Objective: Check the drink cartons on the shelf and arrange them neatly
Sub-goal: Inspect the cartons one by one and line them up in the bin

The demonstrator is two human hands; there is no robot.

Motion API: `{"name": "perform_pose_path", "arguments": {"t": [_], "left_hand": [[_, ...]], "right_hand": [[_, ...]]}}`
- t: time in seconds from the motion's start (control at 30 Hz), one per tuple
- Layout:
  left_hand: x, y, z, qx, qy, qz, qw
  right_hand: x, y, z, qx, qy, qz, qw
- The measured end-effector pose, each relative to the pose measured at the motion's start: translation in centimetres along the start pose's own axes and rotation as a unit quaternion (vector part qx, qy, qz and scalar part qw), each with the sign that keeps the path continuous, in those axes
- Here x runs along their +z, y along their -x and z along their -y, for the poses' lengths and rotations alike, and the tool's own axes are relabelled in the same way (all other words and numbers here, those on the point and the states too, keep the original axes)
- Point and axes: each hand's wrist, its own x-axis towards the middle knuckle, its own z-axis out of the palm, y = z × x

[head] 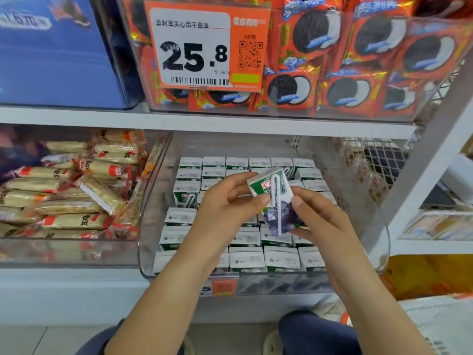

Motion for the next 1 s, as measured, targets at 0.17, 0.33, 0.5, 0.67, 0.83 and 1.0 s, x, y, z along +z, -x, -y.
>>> {"name": "perform_pose_path", "arguments": {"t": [0.17,0.33,0.5,0.67,0.83,1.0], "left_hand": [[0.07,0.06,0.02,0.004,-0.004,0.004,1.000],[0.21,0.00,0.06,0.003,-0.008,-0.001,1.000],[0.16,-0.01,0.13,0.007,-0.005,0.000,1.000],[0.36,0.05,0.35,0.033,0.003,-0.002,0.999],[0.71,0.21,0.36,0.088,-0.027,-0.014,0.996],[0.66,0.22,0.16,0.100,-0.022,0.005,0.995]], "right_hand": [[-0.27,0.07,-0.02,-0.004,0.005,-0.001,1.000],[-0.32,0.13,-0.08,-0.009,0.018,-0.007,1.000],[-0.27,0.17,0.00,-0.012,0.027,-0.007,1.000],[-0.03,0.31,0.07,-0.037,0.054,-0.011,0.998],[0.07,0.57,0.26,-0.077,0.064,-0.003,0.995],[0.17,0.97,0.43,-0.125,0.116,-0.013,0.985]]}}
